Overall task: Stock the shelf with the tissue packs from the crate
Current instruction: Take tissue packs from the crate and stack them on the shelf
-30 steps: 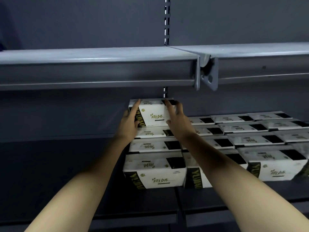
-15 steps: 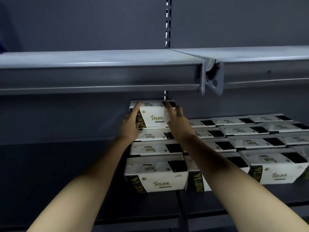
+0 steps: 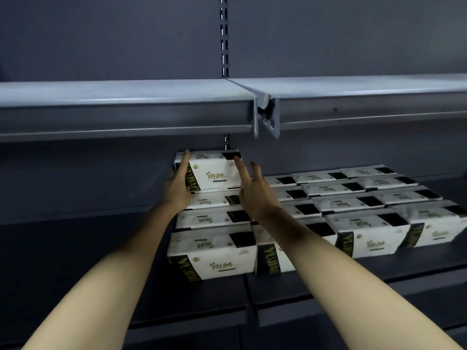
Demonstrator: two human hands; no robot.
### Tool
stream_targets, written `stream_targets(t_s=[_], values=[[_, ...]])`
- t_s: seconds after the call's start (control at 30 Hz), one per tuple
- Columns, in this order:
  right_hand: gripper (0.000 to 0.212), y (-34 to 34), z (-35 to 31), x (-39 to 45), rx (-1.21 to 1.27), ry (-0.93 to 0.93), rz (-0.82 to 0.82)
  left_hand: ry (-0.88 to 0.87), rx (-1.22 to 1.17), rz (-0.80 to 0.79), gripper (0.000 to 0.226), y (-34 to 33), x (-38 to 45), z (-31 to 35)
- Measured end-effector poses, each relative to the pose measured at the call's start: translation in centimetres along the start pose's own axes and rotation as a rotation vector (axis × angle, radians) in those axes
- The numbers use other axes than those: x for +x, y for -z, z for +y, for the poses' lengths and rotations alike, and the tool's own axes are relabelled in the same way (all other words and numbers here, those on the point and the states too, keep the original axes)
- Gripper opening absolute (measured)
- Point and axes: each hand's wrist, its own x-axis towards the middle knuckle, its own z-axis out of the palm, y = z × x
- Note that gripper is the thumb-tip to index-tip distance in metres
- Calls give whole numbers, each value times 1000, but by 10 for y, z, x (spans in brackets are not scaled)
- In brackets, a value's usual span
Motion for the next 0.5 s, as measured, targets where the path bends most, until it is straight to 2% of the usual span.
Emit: stream_targets(t_s=[0.13,0.27,0.5], values=[[72,8,-3,-17,-4,-4,24,6,79,91,96,-3,-17,17],[59,14,-11,-44,-124,4,139,15,305,123,82,-7,-46,33],[57,20,-22,-107,-123,36,195,13,463,59,69,-21,-129,65]])
